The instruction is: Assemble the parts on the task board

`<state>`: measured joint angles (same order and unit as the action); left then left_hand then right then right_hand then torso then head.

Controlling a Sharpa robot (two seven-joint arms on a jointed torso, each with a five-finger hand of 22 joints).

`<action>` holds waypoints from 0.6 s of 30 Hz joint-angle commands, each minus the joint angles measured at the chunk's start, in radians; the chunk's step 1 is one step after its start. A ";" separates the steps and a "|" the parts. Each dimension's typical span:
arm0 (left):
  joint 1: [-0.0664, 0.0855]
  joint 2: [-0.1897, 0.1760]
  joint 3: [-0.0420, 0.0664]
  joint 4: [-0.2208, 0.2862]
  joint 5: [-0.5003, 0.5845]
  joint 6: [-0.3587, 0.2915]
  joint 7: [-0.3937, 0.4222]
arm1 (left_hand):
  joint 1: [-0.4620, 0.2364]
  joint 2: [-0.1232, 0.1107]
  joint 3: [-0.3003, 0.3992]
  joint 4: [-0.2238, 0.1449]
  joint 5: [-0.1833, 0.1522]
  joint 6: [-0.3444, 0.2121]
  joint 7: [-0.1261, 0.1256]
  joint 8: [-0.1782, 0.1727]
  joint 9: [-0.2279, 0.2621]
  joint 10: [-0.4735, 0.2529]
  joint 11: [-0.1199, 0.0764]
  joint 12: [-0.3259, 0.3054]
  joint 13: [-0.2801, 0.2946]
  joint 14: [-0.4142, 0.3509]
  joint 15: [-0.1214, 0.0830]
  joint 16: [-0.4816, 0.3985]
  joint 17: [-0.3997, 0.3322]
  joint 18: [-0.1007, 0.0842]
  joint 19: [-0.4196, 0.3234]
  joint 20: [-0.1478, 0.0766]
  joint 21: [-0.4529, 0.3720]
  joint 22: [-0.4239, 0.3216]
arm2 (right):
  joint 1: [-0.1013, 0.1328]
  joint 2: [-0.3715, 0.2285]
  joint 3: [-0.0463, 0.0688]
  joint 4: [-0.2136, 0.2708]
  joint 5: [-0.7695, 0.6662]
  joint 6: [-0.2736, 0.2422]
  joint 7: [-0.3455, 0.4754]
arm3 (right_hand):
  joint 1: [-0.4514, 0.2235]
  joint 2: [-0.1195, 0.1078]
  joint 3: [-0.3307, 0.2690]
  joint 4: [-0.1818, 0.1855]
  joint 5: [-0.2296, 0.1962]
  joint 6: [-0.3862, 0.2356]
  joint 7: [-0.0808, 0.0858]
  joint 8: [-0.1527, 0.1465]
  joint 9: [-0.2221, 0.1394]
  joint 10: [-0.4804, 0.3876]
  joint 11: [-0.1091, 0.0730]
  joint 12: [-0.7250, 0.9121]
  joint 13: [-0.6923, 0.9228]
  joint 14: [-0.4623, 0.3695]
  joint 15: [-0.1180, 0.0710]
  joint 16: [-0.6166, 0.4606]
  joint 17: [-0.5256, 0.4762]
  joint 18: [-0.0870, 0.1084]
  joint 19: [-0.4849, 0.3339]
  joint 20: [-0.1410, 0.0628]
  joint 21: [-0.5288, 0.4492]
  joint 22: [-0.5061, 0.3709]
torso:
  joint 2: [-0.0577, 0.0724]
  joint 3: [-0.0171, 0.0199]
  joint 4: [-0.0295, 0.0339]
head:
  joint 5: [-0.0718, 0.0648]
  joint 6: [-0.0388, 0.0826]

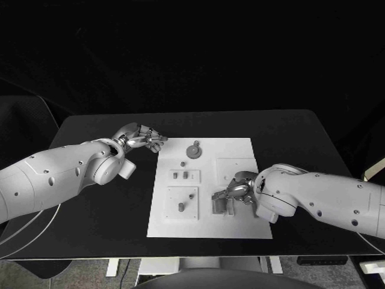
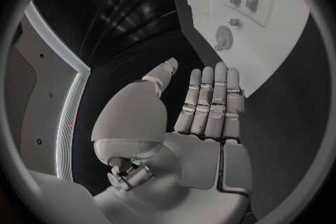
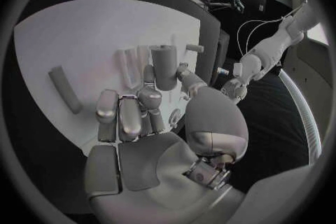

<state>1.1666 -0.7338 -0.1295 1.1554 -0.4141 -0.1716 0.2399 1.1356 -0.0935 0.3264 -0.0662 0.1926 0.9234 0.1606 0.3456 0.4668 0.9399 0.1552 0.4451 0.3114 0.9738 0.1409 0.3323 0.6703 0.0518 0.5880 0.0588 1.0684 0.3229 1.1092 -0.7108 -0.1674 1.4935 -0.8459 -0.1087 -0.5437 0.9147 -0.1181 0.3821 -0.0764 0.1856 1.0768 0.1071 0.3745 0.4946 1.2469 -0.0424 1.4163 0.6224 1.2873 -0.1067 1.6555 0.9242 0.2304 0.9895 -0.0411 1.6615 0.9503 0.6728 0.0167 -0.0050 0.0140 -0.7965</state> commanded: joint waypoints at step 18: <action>0.001 0.001 0.000 0.000 0.005 0.013 0.002 | -0.011 0.003 0.001 0.007 0.002 0.004 -0.004 -0.001 0.001 0.005 -0.001 -0.006 0.002 0.001 0.002 -0.004 -0.002 0.007 0.001 -0.001 -0.003 0.001 | -0.001 0.011 -0.002 -0.008 -0.025 0.031 0.011 | -0.058 -0.023 0.006 0.016 0.003 0.009 0.029 -0.011 -0.007 -0.003 0.006 -0.001 0.000 -0.010 -0.003 0.031 0.002 0.031 -0.005 0.000 0.139 0.004 | 0.000 0.0011 -0.0006 | 0.000 -0.005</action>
<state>1.1666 -0.7340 -0.1296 1.1543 -0.4141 -0.1708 0.2375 1.1322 -0.0901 0.3264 -0.0662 0.1926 0.9234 0.1607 0.3455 0.4666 0.9399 0.1552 0.4451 0.3121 0.9738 0.1409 0.3323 0.6695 0.0518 0.5880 0.0588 1.0684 0.3229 1.1100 -0.7034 -0.1682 1.4823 -0.8579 -0.1061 -0.5437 0.8661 -0.1393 0.3883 -0.0657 0.1858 1.0730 0.1119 0.3684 0.4882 1.2453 -0.0408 1.4163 0.6222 1.2827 -0.1087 1.6555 0.9251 0.2305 0.9895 -0.0405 1.6615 0.9537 0.6728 0.0175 -0.0053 0.0145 -0.8005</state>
